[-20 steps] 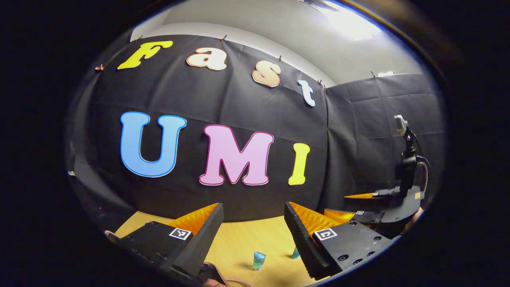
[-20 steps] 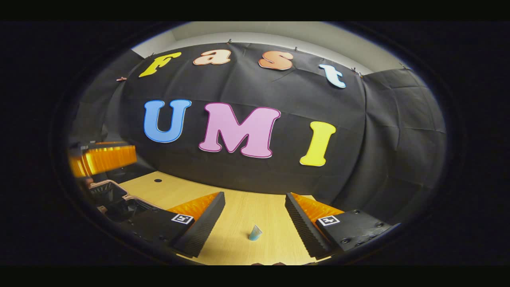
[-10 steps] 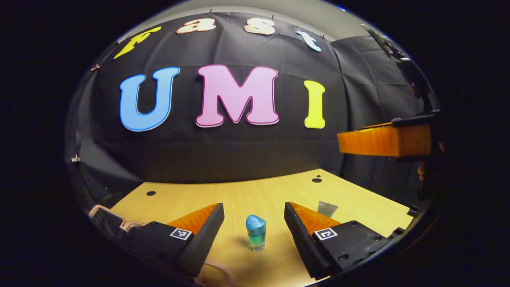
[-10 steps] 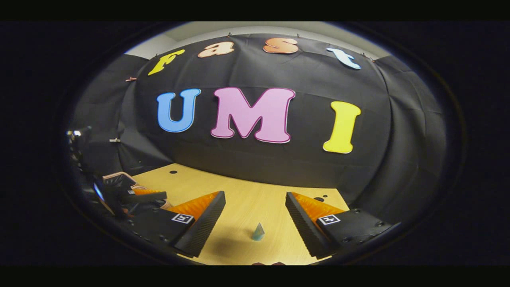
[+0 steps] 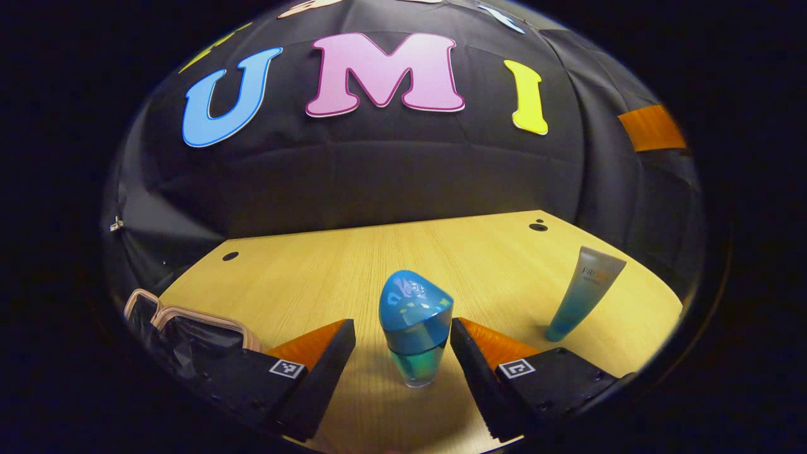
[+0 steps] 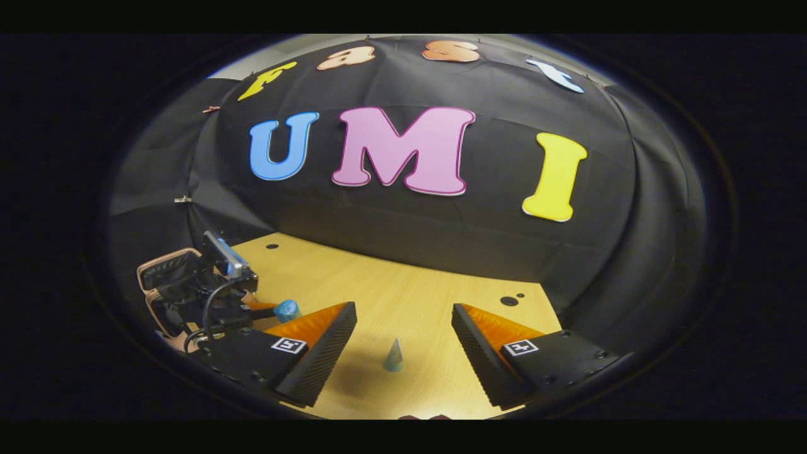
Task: First open the suitcase, pack the skin care products into it, and then close the suitcase.
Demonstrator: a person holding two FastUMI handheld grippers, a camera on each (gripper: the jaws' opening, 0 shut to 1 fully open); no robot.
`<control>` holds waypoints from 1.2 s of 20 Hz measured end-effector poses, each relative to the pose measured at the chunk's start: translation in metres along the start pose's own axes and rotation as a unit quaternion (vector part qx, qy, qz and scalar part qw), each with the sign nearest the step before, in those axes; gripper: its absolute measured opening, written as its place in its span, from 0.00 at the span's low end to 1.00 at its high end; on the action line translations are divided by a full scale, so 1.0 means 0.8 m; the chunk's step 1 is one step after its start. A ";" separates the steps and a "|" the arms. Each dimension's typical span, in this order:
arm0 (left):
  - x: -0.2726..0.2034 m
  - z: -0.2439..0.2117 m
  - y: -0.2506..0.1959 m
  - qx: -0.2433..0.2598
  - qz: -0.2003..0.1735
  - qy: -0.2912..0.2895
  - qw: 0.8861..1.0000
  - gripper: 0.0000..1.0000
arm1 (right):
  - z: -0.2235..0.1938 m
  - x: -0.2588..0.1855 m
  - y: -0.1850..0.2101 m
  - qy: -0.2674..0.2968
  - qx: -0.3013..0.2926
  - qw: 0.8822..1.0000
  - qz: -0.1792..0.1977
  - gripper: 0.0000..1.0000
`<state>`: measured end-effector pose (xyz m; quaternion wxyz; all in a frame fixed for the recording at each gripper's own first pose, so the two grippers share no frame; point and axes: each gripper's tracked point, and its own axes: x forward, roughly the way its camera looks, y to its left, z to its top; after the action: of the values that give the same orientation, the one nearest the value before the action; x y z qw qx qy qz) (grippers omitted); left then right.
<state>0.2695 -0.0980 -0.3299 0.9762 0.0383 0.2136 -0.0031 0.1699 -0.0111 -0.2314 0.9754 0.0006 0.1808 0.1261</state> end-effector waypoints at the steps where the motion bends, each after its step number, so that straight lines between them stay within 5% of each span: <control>1: 0.003 -0.005 -0.005 -0.001 -0.008 0.008 1.000 0.96 | -0.007 0.002 -0.007 0.006 0.002 1.000 -0.006 0.97; 3: 0.007 -0.010 -0.017 -0.007 -0.026 0.015 1.000 0.96 | -0.026 0.008 -0.016 0.019 0.013 1.000 -0.014 0.97; 6: 0.017 -0.010 -0.019 0.011 -0.017 0.025 0.999 0.48 | -0.051 0.017 -0.025 0.035 0.012 0.999 -0.024 0.97; 9: 0.019 -0.007 -0.026 0.035 -0.022 0.033 0.999 0.41 | -0.074 0.030 -0.023 0.050 0.020 0.998 -0.022 0.97; 10: 0.020 -0.006 -0.027 0.033 -0.026 0.034 0.999 0.48 | -0.084 0.035 -0.017 0.059 0.026 0.998 -0.015 0.97; 20: 0.013 -0.002 -0.029 -0.010 -0.041 0.069 0.997 0.41 | -0.200 0.102 0.032 0.187 0.099 0.977 0.020 0.97; 22: 0.005 0.006 -0.022 -0.023 -0.034 0.071 0.997 0.46 | -0.218 0.107 0.026 0.200 0.113 0.973 0.011 0.88; 24: 0.001 0.007 -0.016 -0.019 -0.030 0.075 0.997 0.43 | -0.228 0.112 0.017 0.207 0.110 0.972 -0.005 0.57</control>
<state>0.2723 -0.1110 -0.3262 0.9575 0.0136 0.2870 -0.0254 0.1829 0.0159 -0.4327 0.9113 0.0807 0.3916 0.0977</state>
